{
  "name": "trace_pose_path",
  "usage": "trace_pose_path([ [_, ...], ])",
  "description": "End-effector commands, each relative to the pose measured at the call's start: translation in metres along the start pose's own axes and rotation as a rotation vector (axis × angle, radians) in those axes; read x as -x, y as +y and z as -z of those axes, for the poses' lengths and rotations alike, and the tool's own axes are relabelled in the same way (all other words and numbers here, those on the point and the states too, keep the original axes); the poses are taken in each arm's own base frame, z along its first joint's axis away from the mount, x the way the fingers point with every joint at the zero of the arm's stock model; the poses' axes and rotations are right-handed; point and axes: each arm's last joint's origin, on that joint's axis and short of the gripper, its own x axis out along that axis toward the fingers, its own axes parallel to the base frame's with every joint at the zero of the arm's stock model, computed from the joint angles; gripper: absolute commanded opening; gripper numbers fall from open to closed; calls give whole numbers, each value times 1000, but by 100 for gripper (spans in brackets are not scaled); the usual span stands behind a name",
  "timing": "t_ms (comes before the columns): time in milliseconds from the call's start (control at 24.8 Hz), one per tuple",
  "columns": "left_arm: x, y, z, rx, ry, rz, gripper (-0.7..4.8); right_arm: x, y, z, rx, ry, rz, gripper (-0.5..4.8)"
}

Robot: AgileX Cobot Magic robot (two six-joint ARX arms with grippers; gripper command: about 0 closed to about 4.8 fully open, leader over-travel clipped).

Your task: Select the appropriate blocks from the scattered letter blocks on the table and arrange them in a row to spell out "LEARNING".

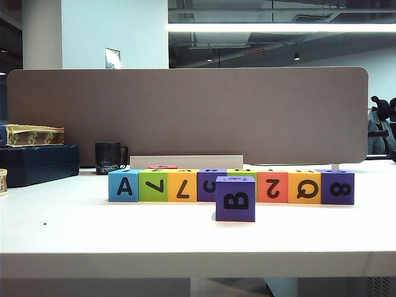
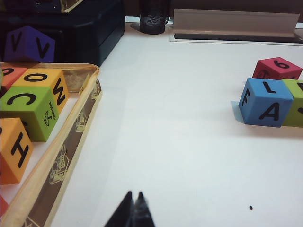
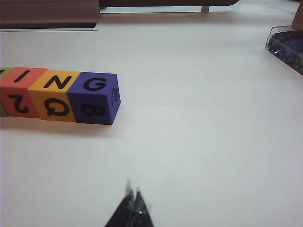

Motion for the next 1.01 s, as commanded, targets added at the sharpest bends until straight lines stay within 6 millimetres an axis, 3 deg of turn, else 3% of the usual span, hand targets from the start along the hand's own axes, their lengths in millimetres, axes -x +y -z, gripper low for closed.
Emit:
trace_pose_path([
  [40,0,0,1,2,8,5,-5,0,0,0,3,-6,-1,-1],
  [161,0,0,1,2,8,5,-5,0,-1,0,102,-9,36,-1],
  [362,0,0,1,2,8,5,-5,0,-2,-1,110,-11,48,-1],
  [1006,0,0,1,2,8,5,-5,1,-4,-1,-67,-23,38,-1],
])
